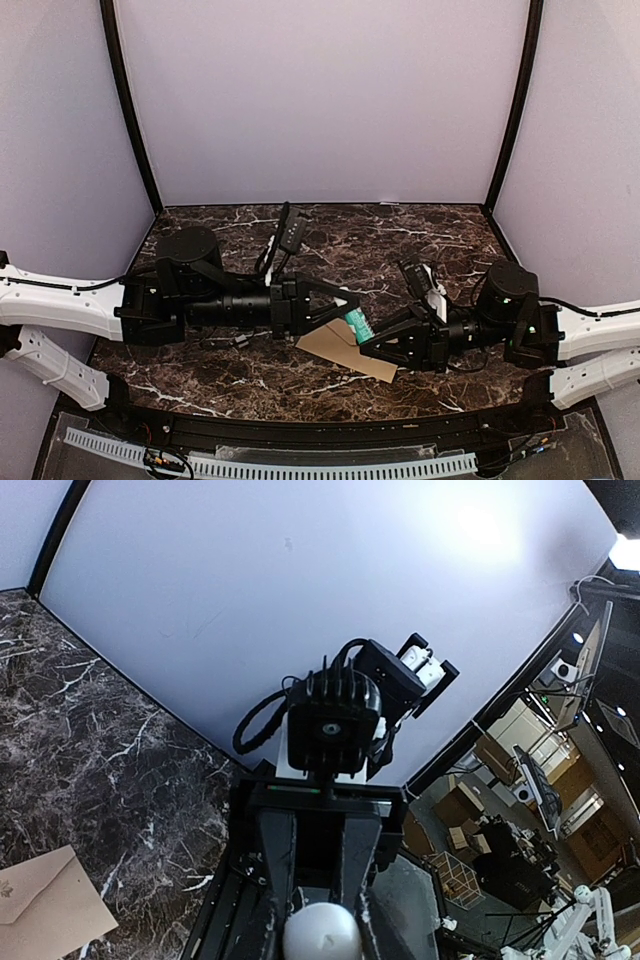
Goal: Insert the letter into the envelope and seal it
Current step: Screw the solid glue.
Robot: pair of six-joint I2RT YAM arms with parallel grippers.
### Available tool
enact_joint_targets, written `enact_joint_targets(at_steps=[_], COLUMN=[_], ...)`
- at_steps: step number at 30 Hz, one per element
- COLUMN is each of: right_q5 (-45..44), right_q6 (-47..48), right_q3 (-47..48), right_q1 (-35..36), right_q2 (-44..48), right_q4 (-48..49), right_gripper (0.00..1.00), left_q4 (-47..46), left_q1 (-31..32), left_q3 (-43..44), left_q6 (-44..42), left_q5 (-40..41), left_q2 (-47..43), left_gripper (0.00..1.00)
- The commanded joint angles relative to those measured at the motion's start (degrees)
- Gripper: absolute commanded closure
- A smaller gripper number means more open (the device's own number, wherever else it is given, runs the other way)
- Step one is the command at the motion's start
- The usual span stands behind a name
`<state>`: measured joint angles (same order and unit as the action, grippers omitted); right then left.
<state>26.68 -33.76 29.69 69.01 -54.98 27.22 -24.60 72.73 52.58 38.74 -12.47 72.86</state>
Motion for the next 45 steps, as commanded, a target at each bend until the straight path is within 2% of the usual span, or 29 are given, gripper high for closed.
enact_joint_targets(at_steps=[1, 2, 3, 5, 7, 12, 20, 25, 32, 39, 42, 44, 45], right_q5=[-0.9, -1.2, -1.7, -2.8, -3.9, -4.8, -3.7, -3.3, -3.1, -3.3, -3.1, -3.6, -4.2], right_q6=[-0.6, -0.9, -1.1, -1.4, -1.5, -1.8, -2.4, -2.4, -2.5, -2.6, -2.4, -1.9, -1.6], right_q3=[0.5, 0.1, -0.2, -0.9, -1.5, -2.1, -2.1, -1.8, -1.5, -1.5, -1.2, -1.3, -1.6], right_q1=[0.2, 0.2, 0.2, 0.2, 0.2, 0.2, 0.2, 0.2, 0.2, 0.2, 0.2, 0.2, 0.2], right_q2=[0.2, 0.4, 0.7, 1.2, 1.6, 1.4, 0.4, -0.2, -1.2, -1.2, -0.7, 0.5, 1.3], right_q4=[5.1, 6.1, 7.2, 9.1, 10.7, 13.2, 13.4, 13.0, 13.0, 12.2, 10.7, 9.6, 9.1], right_gripper=[0.99, 0.99, 0.99, 0.99, 0.99, 0.99, 0.99, 0.99, 1.00, 0.99, 0.93, 0.81, 0.72], left_q4=[-1.4, -1.4, -1.5, -1.6, -1.7, -3.5, -7.0, -9.1, -11.2, -13.6, -14.3, -14.3, -14.4], left_q1=[-0.3, -0.3, -0.3, -0.3, -0.3, -0.3, -0.3, -0.3, -0.3, -0.3, -0.3, -0.3, -0.3], left_q3=[1.6, 1.5, 1.3, 1.2, 1.3, 1.7, 1.9, 1.4, 1.3, 0.5, 0.2, 0.1, -0.2], left_q6=[0.2, 0.2, 0.2, 0.0, -0.1, 0.2, 0.8, 1.0, 1.8, 3.1, 3.4, 3.6, 3.7], left_q5=[-0.9, -0.9, -1.0, -1.3, -1.6, -4.0, -5.4, -4.9, -4.7, -5.2, -5.0, -4.8, -4.8], left_q2=[0.1, 0.1, 0.1, 0.3, 0.7, 2.6, 4.0, 3.9, 4.7, 5.3, 5.4, 5.2, 5.1], left_gripper=[0.61, 0.54, 0.42, 0.31, 0.27, 0.26, 0.41, 0.42, 0.51, 0.76, 0.87, 0.95, 0.99])
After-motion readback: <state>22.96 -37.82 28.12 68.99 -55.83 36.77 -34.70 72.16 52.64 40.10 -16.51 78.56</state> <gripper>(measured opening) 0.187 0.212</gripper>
